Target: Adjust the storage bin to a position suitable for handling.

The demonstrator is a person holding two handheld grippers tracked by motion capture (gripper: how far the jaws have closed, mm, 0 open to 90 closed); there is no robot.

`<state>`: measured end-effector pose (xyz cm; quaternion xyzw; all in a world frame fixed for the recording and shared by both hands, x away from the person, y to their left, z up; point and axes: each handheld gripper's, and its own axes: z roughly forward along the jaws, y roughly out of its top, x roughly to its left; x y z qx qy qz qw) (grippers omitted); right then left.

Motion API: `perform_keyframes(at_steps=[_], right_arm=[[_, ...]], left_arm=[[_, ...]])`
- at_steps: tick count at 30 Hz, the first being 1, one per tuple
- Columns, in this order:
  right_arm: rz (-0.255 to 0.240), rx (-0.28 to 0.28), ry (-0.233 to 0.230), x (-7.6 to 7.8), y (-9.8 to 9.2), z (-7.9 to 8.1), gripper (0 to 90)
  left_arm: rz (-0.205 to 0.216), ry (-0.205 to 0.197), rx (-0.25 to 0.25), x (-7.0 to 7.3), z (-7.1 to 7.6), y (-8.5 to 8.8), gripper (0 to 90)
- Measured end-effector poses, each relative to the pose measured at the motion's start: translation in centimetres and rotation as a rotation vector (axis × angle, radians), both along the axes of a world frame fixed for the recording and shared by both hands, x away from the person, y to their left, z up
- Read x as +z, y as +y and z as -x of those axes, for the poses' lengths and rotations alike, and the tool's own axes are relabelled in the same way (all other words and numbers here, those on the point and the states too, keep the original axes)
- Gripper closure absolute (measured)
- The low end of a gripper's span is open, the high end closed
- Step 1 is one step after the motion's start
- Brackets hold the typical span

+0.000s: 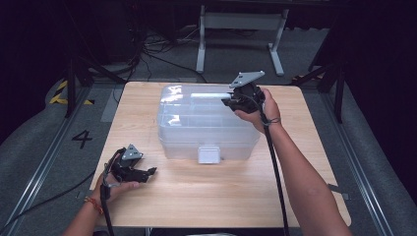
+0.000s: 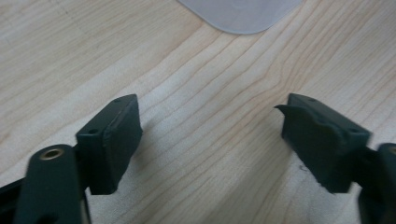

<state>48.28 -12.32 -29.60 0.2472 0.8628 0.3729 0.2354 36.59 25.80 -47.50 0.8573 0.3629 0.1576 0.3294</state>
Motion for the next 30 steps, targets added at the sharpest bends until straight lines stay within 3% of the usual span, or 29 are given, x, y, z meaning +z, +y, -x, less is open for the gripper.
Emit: perform_keyframes(at_steps=[3, 6, 10, 13, 18, 30], right_arm=[[0.000, 0.001, 0.010, 0.2, 0.0, -0.2, 73.7], [0.005, -0.002, 0.024, 0.5, 0.1, -0.5, 73.6], [0.012, -0.002, 0.033, 0.9, 0.2, -0.8, 73.4], [0.011, -0.004, 0.039, 1.1, 0.1, -1.0, 73.3], [-0.002, -0.006, 0.041, 1.3, 0.1, -1.4, 73.1], [0.006, -0.006, 0.053, 1.8, 0.2, -2.0, 72.5]], left_arm=[[0.002, -0.022, -0.007, 0.9, 0.1, -0.4, 28.8], [0.057, -0.081, 0.011, 2.3, 0.2, -0.5, 33.6], [0.062, -0.115, 0.021, 3.8, 0.3, -0.6, 36.8], [0.058, -0.129, 0.031, 4.4, 0.2, -0.8, 39.2], [0.065, -0.161, 0.006, 5.8, 0.3, -1.7, 41.6], [0.126, -0.217, -0.036, 9.1, 0.2, -2.4, 45.8]])
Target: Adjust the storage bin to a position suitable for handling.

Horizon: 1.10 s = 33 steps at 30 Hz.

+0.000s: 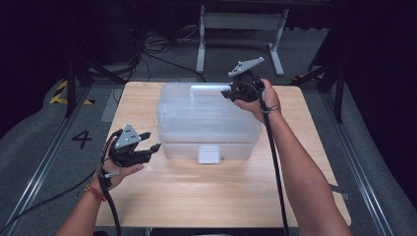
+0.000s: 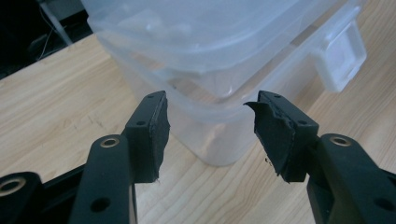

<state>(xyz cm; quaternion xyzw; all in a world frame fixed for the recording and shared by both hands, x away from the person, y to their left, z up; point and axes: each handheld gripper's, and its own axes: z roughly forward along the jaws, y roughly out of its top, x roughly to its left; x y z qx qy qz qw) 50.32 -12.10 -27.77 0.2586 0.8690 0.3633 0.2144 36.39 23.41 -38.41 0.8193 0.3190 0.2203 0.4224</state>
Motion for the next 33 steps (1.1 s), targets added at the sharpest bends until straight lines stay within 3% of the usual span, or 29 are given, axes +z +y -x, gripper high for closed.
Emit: perform_keyframes(at_steps=[13, 17, 33], right_arm=[[0.016, 0.000, -0.014, 0.2, 0.1, -0.1, 72.0], [0.018, -0.002, -0.018, 0.2, 0.2, 0.0, 71.8], [0.015, -0.004, -0.028, -0.1, 0.1, 0.4, 71.7]], left_arm=[[0.029, 0.020, -0.001, -0.7, -1.3, -0.7, 53.2], [0.051, 0.028, 0.008, -0.9, -1.6, -1.0, 60.9], [0.094, 0.000, -0.005, -1.6, -1.6, -1.0, 89.3]])
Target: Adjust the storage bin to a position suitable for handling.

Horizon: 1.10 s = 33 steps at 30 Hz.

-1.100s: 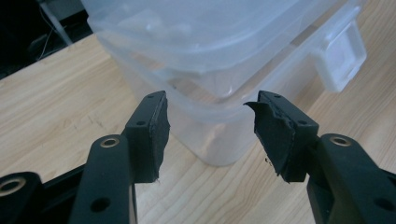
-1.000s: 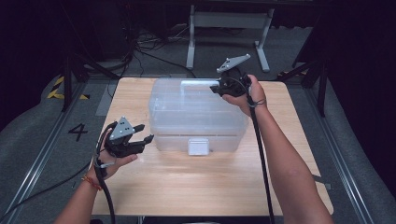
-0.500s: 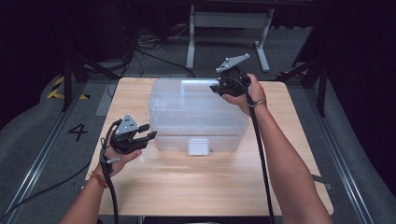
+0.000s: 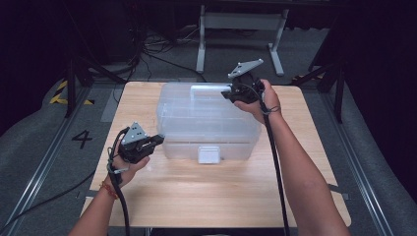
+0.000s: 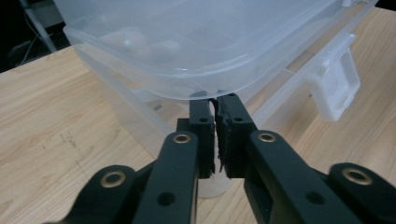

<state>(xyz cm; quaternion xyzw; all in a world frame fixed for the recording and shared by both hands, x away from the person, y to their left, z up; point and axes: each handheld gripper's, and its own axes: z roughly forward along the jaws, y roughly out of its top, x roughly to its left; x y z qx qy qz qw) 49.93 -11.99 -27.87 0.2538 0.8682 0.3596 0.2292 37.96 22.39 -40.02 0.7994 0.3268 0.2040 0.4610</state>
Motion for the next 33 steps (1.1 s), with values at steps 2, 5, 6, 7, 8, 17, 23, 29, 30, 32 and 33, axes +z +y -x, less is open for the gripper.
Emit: perform_keyframes(at_steps=[2, 5, 6, 7, 8, 17, 23, 29, 30, 32, 33], right_arm=[[0.002, -0.005, -0.008, 0.0, 0.0, 0.1, 71.3], [0.002, -0.007, -0.023, 0.0, 0.0, 0.2, 70.5], [-0.002, -0.007, -0.025, 0.0, -0.1, 0.3, 68.9], [-0.006, -0.013, -0.029, 0.1, -0.3, 0.4, 67.5], [-0.014, -0.012, -0.029, 0.1, -0.5, 0.5, 67.6], [-0.046, -0.019, -0.080, 0.6, -2.8, 2.8, 66.4], [-0.095, -0.028, -0.118, 1.1, -5.6, 4.8, 63.9], [-0.135, -0.040, -0.135, 0.8, -8.4, 6.4, 60.7], [-0.135, -0.040, -0.135, 0.8, -8.4, 6.4, 60.7], [-0.140, -0.045, -0.136, 0.4, -9.2, 6.9, 58.7], [-0.144, -0.045, -0.136, 0.2, -9.5, 7.1, 58.3]], left_arm=[[-0.003, -0.007, 0.000, 0.0, 0.0, 0.1, 89.8], [-0.009, -0.011, -0.001, 0.0, 0.0, 0.1, 89.9], [-0.008, -0.010, -0.001, 0.0, 0.0, 0.1, 89.9], [-0.006, -0.009, -0.001, 0.0, 0.0, 0.1, 89.9], [-0.007, -0.008, -0.004, 0.0, 0.0, 0.1, 89.9], [-0.023, -0.020, -0.006, 0.1, 0.1, 0.1, 89.9], [-0.028, -0.020, -0.008, 0.2, 0.1, 0.1, 90.0], [-0.030, -0.021, -0.005, 0.2, 0.1, 0.0, 90.0], [-0.030, -0.021, -0.005, 0.2, 0.1, 0.0, 90.0], [-0.031, -0.024, -0.006, 0.3, 0.1, 0.0, 90.0], [-0.029, -0.025, -0.005, 0.3, 0.1, 0.0, 89.9]])
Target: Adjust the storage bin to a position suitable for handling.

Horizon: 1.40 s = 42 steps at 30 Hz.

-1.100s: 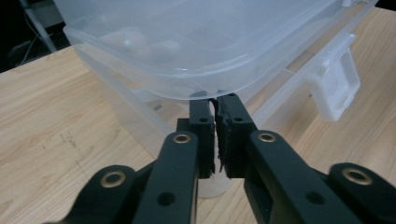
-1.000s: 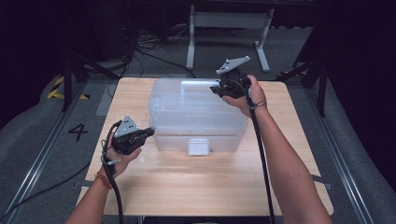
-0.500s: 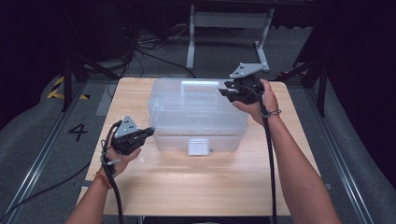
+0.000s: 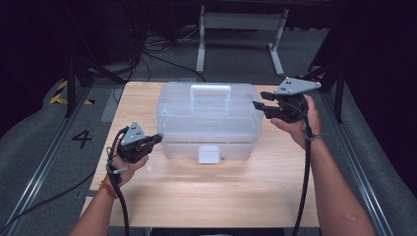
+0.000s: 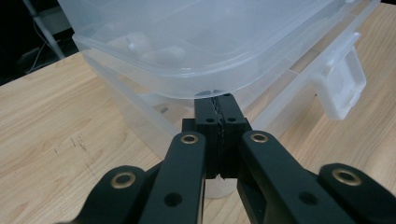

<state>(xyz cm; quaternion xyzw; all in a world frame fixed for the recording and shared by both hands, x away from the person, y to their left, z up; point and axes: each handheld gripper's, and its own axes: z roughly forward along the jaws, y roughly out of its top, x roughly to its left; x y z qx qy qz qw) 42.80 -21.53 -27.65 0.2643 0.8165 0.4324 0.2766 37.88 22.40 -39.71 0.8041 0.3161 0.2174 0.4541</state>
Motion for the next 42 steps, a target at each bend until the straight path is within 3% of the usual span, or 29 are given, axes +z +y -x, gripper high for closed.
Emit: perform_keyframes(at_steps=[15, 16, 34, 38, 42], right_arm=[[-0.033, -0.004, 0.007, -3.0, -3.1, 2.3, 51.8], [-0.043, 0.007, 0.015, -3.8, -3.3, 2.7, 51.2], [0.028, 0.041, 0.060, -8.6, -2.6, 3.3, 41.2], [0.050, 0.024, 0.059, -9.3, -2.2, 3.0, 40.4], [0.039, 0.010, 0.048, -9.8, -2.1, 2.6, 40.9]], left_arm=[[0.002, -0.009, 0.002, 0.2, -0.1, -0.1, 90.0], [0.002, -0.010, 0.003, 0.3, -0.1, -0.1, 90.0], [0.013, -0.021, 0.007, 0.7, -0.1, 0.0, 90.0], [0.017, -0.023, 0.009, 0.8, -0.1, -0.1, 89.9], [0.021, -0.023, 0.007, 0.8, -0.1, -0.1, 89.9]])
